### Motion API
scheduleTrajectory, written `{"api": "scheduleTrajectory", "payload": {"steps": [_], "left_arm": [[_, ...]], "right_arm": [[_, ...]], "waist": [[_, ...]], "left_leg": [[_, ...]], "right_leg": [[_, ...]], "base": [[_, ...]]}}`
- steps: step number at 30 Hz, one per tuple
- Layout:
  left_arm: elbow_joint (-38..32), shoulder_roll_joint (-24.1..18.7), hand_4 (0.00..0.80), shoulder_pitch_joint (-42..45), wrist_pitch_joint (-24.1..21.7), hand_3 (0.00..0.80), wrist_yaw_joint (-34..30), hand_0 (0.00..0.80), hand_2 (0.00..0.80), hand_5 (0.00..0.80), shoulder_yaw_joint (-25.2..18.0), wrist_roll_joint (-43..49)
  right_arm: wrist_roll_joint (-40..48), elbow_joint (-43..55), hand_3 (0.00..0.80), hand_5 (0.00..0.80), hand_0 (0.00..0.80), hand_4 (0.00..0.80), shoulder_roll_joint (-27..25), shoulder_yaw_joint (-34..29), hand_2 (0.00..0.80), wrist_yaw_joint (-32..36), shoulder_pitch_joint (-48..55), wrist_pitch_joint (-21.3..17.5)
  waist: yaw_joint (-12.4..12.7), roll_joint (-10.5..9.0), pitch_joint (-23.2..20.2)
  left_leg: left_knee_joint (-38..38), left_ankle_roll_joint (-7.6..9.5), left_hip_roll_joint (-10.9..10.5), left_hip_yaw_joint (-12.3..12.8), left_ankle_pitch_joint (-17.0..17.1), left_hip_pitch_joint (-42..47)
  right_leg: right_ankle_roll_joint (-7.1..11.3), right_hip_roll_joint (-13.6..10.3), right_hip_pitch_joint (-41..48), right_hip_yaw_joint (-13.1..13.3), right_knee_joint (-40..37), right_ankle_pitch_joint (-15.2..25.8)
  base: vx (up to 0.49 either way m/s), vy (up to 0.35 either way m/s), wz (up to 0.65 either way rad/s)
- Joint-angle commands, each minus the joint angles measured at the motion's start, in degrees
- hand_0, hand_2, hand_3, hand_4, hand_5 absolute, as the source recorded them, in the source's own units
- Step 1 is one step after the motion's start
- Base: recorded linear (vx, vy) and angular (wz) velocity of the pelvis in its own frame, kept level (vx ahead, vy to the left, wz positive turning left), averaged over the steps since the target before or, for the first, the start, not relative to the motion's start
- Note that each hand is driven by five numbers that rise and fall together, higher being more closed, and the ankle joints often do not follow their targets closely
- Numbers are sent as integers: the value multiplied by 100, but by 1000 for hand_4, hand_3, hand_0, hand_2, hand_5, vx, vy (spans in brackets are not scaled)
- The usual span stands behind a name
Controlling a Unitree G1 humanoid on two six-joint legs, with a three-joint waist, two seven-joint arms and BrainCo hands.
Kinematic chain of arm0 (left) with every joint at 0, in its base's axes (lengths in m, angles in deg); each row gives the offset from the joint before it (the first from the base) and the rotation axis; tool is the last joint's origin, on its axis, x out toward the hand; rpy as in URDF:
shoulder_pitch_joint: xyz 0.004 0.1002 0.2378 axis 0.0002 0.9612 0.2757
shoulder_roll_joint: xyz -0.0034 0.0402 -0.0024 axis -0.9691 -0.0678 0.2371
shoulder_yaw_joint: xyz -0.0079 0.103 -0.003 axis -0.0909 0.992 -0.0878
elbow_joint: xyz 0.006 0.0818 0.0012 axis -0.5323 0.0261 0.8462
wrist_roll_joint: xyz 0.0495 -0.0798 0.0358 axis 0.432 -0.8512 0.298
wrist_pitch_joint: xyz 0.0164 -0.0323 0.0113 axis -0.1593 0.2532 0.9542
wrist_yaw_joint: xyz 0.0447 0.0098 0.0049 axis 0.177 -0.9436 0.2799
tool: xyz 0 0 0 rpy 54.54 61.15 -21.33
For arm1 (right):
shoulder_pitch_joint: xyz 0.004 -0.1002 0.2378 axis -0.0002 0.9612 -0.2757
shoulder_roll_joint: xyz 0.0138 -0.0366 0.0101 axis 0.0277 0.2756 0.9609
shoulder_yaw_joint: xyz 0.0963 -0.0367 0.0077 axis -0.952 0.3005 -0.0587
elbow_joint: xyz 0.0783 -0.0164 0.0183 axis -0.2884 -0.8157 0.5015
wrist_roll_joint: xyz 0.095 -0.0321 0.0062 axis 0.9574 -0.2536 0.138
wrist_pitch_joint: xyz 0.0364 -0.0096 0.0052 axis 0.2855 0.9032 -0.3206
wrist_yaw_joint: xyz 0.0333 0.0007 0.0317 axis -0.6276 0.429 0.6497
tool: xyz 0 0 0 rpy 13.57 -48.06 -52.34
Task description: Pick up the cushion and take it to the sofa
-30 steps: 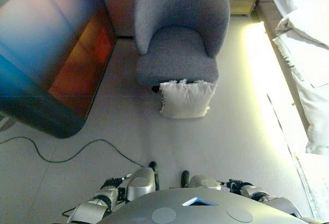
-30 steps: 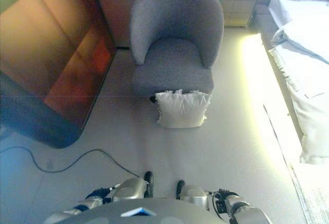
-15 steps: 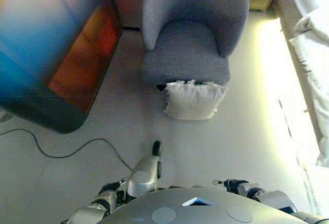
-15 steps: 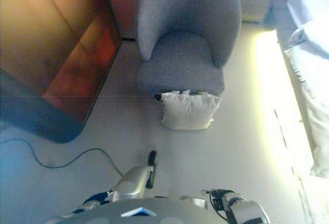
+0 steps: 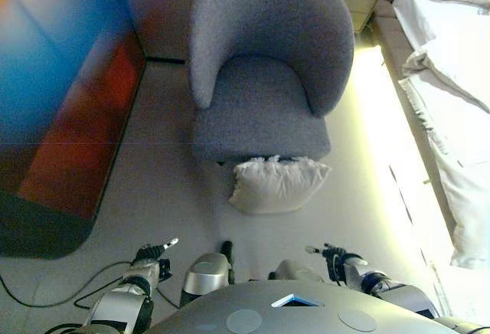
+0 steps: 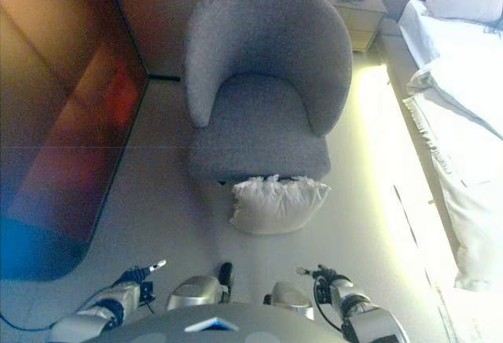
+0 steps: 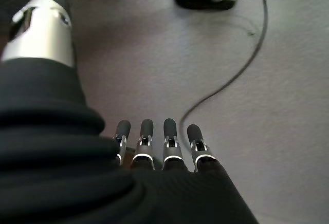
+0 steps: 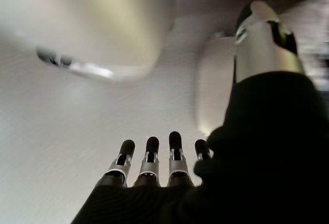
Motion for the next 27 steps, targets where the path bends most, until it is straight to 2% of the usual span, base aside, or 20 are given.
{"api": "scheduleTrajectory", "payload": {"steps": [1, 3, 4, 6, 8, 10, 11, 13, 14, 15, 17, 19, 20, 21, 23, 24, 26, 27], "left_arm": [[264, -44, 0, -2, 167, 0, 14, 0, 0, 0, 54, -60], [281, 12, 0, 53, 103, 0, 80, 0, 0, 0, 19, -84], [289, 36, 0, 81, 66, 0, 114, 0, 0, 0, 18, -125], [320, 77, 0, 116, 68, 0, 171, 0, 0, 0, -4, -155], [387, 89, 0, 152, 69, 0, 197, 0, 0, 0, -43, -182], [440, 70, 0, 188, 59, 0, 186, 0, 0, 0, -92, -200], [486, 66, 0, 232, 55, 0, 198, 0, 0, 0, -161, -190], [509, 77, 0, 300, 56, 0, 227, 0, 0, 0, -239, -166], [512, 74, 0, 333, 68, 0, 187, 0, 0, 0, -282, -111], [523, 78, 0, 369, 9, 0, 178, 0, 0, 0, -322, -32], [497, 107, 0, 382, -116, 0, 206, 0, 0, 0, -333, -42], [418, 161, 0, 323, -230, 0, 212, 0, 0, 0, -270, -41], [376, 178, 0, 288, -236, 0, 204, 0, 0, 0, -220, -35], [282, 228, 0, 199, -229, 0, 193, 0, 0, 0, -61, -37], [202, 289, 0, 131, -236, 0, 204, 0, 0, 0, 116, -167], [184, 294, 0, 111, -242, 0, 188, 0, 0, 0, 148, -204], [140, 312, 0, 46, -280, 0, 198, 0, 0, 0, 183, -198], [126, 325, 0, 1, -306, 0, 220, 0, 0, 0, 199, -156]], "right_arm": [[184, -25, 0, 0, 0, 0, -200, -113, 0, -117, 122, -190], [79, 9, 0, 0, 0, 0, -222, -127, 0, -132, 168, -191], [-6, 6, 0, 0, 0, 0, -232, -129, 0, -108, 181, -194], [-309, 15, 0, 0, 0, 0, -246, -120, 0, -112, 206, -141], [-635, 18, 0, 0, 0, 0, -227, -90, 0, -178, 219, -90], [-796, 11, 0, 0, 0, 0, -219, -67, 0, -202, 228, -43], [-924, -14, 0, 0, 0, 0, -228, -38, 0, -169, 225, 20], [-1067, -58, 0, 0, 0, 0, -242, 5, 0, -102, 193, 121], [-1019, -75, 0, 0, 0, 0, -255, 59, 0, -60, 177, 180], [-1001, -84, 0, 0, 0, 0, -285, 107, 0, 17, 167, 250], [-1018, -86, 0, 0, 0, 0, -347, 150, 0, 51, 108, 307], [-1030, -66, 0, 0, 0, 0, -433, 215, 0, 104, 32, 398], [-1038, -65, 0, 0, 0, 0, -458, 224, 0, 95, 5, 425], [-961, -65, 0, 0, 0, 0, -500, 243, 0, -1, -50, 489], [-796, -116, 0, 0, 0, 0, -558, 215, 0, -117, -110, 512], [-785, -137, 0, 0, 0, 0, -578, 199, 0, -119, -131, 497], [-752, -139, 0, 0, 0, 0, -603, 209, 0, -139, -162, 468], [-692, -141, 0, 0, 0, 0, -617, 214, 0, -189, -170, 449]], "waist": [[-158, 0, -53], [-226, -11, -30], [-238, -1, -24], [-270, -36, -72], [-293, -71, -115], [-300, -89, -126], [-269, -118, -155], [-265, -146, -166], [-257, -157, -169], [-245, -147, -168], [-177, -160, -126], [-103, -183, -26], [-92, -182, 10], [-86, -159, 89], [-141, -58, 135], [-149, -1, 145], [-130, 121, 203], [-100, 171, 252]], "left_leg": [[570, -227, 62, -242, -976, 9], [613, -323, 101, -166, -1126, 179], [629, -351, 126, -158, -1166, 221], [680, -409, 154, -189, -1313, 298], [753, -471, 246, -186, -1447, 389], [830, -520, 342, -195, -1520, 449], [859, -573, 450, -155, -1553, 513], [964, -648, 577, -178, -1583, 549], [1064, -733, 713, -178, -1525, 572], [1239, -850, 899, -188, -1263, 536], [1757, -969, 1051, -262, -832, 238], [2480, -957, 1069, -334, -570, -311], [2646, -946, 1066, -310, -561, -482], [2649, -949, 1108, -178, -565, -698], [1886, -1026, 1231, 94, -497, -597], [1503, -1096, 1285, 146, -325, -567], [939, -1309, 1460, 170, 227, -693], [757, -1398, 1555, 99, 498, -860]], "right_leg": [[-163, -167, -60, -639, -1633, 1320], [-112, -348, 0, -643, -2447, 1525], [-107, -382, 54, -616, -2598, 1536], [-2, -624, 212, -381, -3185, 1875], [78, -806, 311, -211, -3323, 2042], [100, -845, 353, -167, -3262, 1991], [143, -842, 462, -291, -3343, 1912], [122, -758, 489, -217, -3313, 1836], [69, -693, 486, -204, -3248, 1756], [-43, -579, 502, -218, -3205, 1646], [-200, -468, 598, -281, -3258, 1551], [-368, -390, 720, -294, -3294, 1447], [-406, -383, 745, -326, -3282, 1413], [-449, -375, 825, -401, -3284, 1339], [-400, -377, 877, -558, -3318, 1270], [-374, -360, 905, -603, -3350, 1251], [-368, -294, 1002, -650, -3422, 1176], [-390, -268, 1090, -656, -3465, 1116]], "base": [[376, -54, 7], [397, -78, 6], [391, -95, 0], [387, -117, 2], [385, -182, 17], [337, -234, 20], [357, -321, 26], [327, -322, 37], [287, -338, 21], [291, -372, 6], [198, -330, 5], [117, -249, -5], [65, -127, -10], [57, -27, 0], [92, 100, 14], [96, 169, 31], [79, 167, 43], [97, 185, 39]]}}
